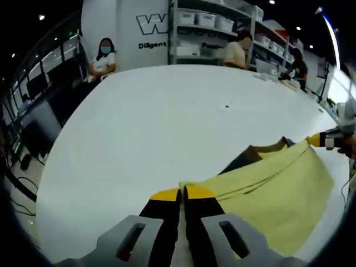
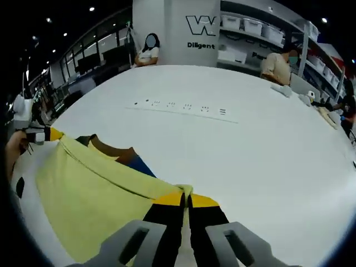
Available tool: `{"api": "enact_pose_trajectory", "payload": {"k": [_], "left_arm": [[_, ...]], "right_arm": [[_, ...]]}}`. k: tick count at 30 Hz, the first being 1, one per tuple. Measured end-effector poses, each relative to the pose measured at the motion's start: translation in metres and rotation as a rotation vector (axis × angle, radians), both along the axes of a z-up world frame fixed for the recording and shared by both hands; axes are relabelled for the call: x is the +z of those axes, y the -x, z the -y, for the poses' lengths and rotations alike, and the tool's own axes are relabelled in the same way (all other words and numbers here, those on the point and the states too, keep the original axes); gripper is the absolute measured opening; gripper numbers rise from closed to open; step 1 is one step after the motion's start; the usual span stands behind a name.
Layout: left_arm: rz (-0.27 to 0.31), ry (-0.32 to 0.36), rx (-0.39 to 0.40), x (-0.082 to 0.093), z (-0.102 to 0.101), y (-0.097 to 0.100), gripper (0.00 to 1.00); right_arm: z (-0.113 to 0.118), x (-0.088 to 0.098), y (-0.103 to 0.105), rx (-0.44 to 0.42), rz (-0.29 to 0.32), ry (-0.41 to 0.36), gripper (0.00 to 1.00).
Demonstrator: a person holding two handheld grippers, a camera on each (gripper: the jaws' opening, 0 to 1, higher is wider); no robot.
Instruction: Fold the garment on the visible template until the final outline fits inside the template.
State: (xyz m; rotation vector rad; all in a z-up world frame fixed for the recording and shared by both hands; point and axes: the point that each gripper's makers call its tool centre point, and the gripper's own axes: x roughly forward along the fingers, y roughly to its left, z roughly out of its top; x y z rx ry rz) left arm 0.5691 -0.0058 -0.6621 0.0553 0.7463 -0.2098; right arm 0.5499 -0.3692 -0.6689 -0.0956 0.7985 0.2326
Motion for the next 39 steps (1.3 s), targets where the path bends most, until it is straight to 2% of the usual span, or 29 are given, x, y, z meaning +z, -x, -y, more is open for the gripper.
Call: {"api": "enact_pose_trajectory", "payload": {"k": [3,5,6,9,10,12,13,14,17,20,21,26,28,30,32,34,36,38,39], "left_arm": [[-0.005,-0.002,-0.021,-0.005,0.003,0.005,0.00],[0.011,-0.031,-0.057,-0.005,0.004,0.006,0.01],[0.022,-0.047,-0.099,-0.004,0.006,0.006,0.01],[0.037,-0.049,-0.120,0.000,0.006,0.008,0.03],[0.054,-0.033,-0.152,0.003,0.009,0.008,0.05],[0.053,-0.028,-0.175,0.006,0.008,0.010,0.15],[0.090,-0.039,-0.227,0.012,0.010,0.009,0.20],[0.101,-0.060,-0.263,0.014,0.010,0.010,0.25],[0.146,-0.192,-0.419,0.020,0.008,0.013,0.37],[0.156,-0.263,-0.532,0.016,0.009,0.018,0.42],[0.149,-0.278,-0.544,0.014,0.007,0.019,0.43],[0.152,-0.299,-0.533,0.004,0.005,0.012,0.41],[0.174,-0.281,-0.520,0.006,0.009,0.007,0.40],[0.185,-0.292,-0.497,0.008,0.010,0.001,0.41],[0.187,-0.304,-0.456,0.007,0.007,-0.005,0.41],[0.182,-0.277,-0.421,0.007,0.007,-0.008,0.41],[0.185,-0.229,-0.337,0.010,0.003,-0.013,0.41],[0.180,-0.177,-0.257,0.011,-0.003,-0.017,0.42],[0.184,-0.154,-0.242,0.012,-0.004,-0.019,0.42]], "right_arm": [[-0.001,-0.003,0.000,0.016,-0.004,-0.001,0.00],[-0.002,-0.003,0.001,0.018,-0.008,-0.009,0.00],[-0.001,-0.003,0.001,0.019,-0.007,-0.014,0.00],[-0.002,0.001,0.000,0.053,0.006,-0.014,0.00],[-0.003,0.004,0.000,0.073,0.016,-0.008,0.00],[-0.006,0.009,0.001,0.098,0.033,-0.007,0.07],[-0.007,0.012,0.002,0.133,0.042,0.004,0.10],[-0.007,0.014,0.003,0.153,0.046,0.019,0.12],[-0.007,0.018,0.004,0.218,0.063,0.058,0.17],[-0.009,0.019,0.008,0.292,0.071,0.092,0.25],[-0.009,0.018,0.009,0.327,0.073,0.116,0.27],[-0.005,0.008,0.010,0.413,0.088,0.226,0.31],[-0.006,0.005,0.008,0.417,0.093,0.234,0.32],[-0.004,0.002,0.004,0.404,0.089,0.238,0.31],[-0.004,0.002,-0.002,0.358,0.097,0.207,0.30],[-0.002,0.004,-0.011,0.275,0.108,0.154,0.29],[0.000,0.005,-0.019,0.189,0.105,0.091,0.29],[0.000,0.007,-0.023,0.154,0.106,0.054,0.28],[0.001,0.007,-0.024,0.136,0.103,0.044,0.28]]}}
